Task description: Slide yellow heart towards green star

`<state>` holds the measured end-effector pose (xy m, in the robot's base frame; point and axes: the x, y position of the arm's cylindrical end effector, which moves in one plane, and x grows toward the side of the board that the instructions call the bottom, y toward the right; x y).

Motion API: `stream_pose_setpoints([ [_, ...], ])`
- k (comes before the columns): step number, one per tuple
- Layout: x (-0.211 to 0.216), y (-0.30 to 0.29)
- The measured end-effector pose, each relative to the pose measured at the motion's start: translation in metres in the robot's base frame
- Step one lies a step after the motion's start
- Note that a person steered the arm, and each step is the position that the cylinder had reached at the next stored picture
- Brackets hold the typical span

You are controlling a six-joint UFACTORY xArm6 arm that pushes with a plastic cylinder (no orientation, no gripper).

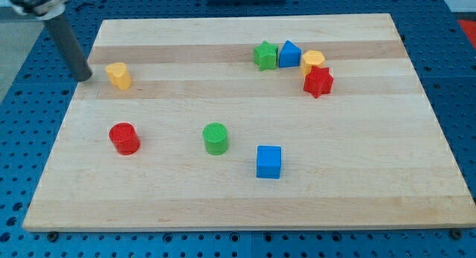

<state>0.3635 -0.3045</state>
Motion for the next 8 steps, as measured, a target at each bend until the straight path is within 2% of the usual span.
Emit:
stream_pose_setpoints([
  [3,0.012,0.03],
  [5,0.012,0.09],
  [6,0.012,0.073],
  [7,0.001,0.031],
  [8,-0.015,0.024],
])
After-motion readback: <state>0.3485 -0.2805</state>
